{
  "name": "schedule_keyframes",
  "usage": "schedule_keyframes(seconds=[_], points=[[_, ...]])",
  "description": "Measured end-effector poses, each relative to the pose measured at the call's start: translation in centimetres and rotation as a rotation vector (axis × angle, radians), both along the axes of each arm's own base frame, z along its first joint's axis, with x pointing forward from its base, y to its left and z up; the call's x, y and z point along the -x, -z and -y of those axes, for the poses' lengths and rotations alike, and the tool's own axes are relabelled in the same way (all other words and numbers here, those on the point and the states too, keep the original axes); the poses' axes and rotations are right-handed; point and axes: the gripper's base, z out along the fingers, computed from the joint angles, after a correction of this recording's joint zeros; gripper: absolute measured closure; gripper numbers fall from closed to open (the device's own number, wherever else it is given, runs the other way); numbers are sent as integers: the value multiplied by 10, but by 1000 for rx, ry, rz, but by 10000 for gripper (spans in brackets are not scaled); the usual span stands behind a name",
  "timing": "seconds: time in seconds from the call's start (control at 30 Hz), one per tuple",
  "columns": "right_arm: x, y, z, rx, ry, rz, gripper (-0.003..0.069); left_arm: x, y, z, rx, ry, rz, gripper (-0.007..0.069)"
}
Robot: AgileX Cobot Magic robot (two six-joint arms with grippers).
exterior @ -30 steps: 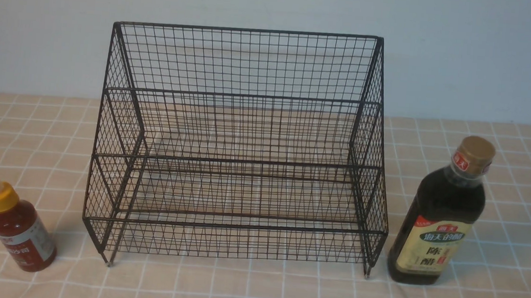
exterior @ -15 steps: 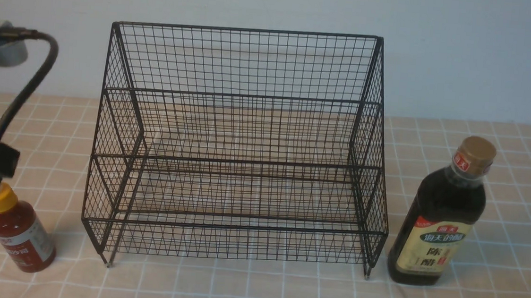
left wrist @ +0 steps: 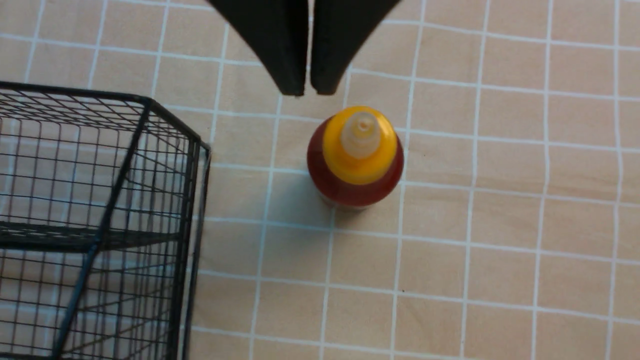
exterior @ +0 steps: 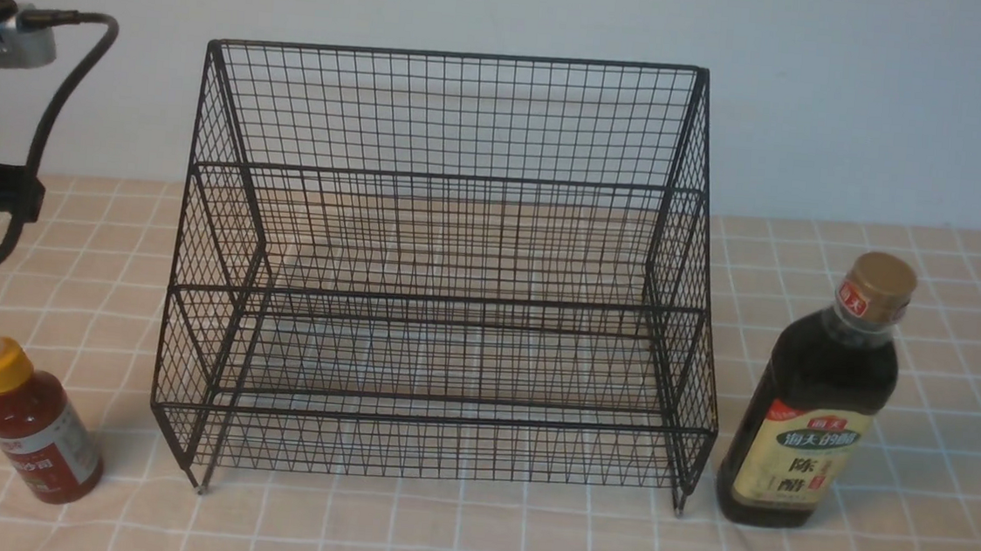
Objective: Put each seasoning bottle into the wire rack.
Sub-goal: Use the left arm to grab the condiment bottle closest to it
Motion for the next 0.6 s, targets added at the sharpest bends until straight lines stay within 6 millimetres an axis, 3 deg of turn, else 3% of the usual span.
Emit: schedule_keyframes(seconds=[0.17, 0.2, 0.3, 0.43, 0.6], points=[[13, -45, -8, 87, -126, -150, 673, -2, 4, -4, -1, -4, -13, 617], [13, -68, -11, 165, -176, -216, 673, -3, 4, -4, 2, -2, -10, 596], [5, -96, -16, 292, -253, -347, 673, -6, 3, -4, -5, 13, 21, 531], [-6, -107, -20, 378, -305, -465, 673, -7, 3, -4, -18, 44, 31, 433], [-19, -108, -26, 419, -359, -533, 673, -10, 8, -5, -28, 78, 14, 160]])
